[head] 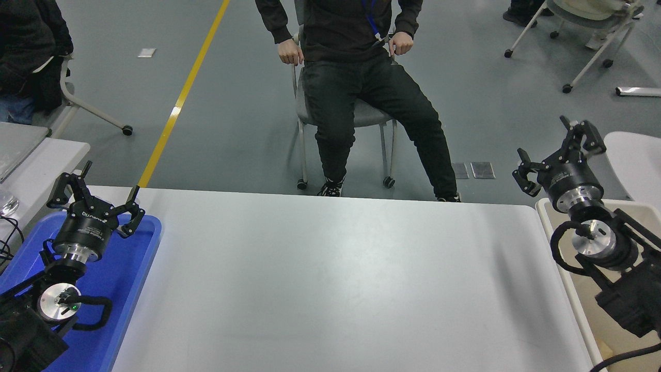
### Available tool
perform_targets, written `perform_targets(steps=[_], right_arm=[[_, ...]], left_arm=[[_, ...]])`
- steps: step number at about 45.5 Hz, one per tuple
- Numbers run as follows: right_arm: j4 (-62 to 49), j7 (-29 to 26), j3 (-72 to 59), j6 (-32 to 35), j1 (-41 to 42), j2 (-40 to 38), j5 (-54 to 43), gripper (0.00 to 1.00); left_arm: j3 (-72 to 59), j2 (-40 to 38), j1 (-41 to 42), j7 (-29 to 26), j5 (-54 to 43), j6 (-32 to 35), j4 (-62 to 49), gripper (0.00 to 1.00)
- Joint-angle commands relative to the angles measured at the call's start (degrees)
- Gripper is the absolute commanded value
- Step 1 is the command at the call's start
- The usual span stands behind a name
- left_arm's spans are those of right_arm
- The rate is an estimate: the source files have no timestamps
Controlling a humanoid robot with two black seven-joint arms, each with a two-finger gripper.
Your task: Clean the table surface
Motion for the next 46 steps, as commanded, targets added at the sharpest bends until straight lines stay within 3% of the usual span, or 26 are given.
perform_targets(steps=[1,29,46], right_arm=[[0.31,3.68,1.37,1.42,-3.14,1.67,-5.24,0.99],[-3.47,10.27,0.4,1.33,-3.05,2.81,-5.24,0.99],[-3.47,10.54,0.32,1.25,-3.84,2.63,-5.24,0.99]], left_arm=[[0.0,0.0,-0.01,0.0,0.0,0.0,0.06,1.0],[0.0,0.0,-0.01,0.0,0.0,0.0,-0.03,1.0],[0.0,0.0,-0.01,0.0,0.0,0.0,-0.03,1.0]])
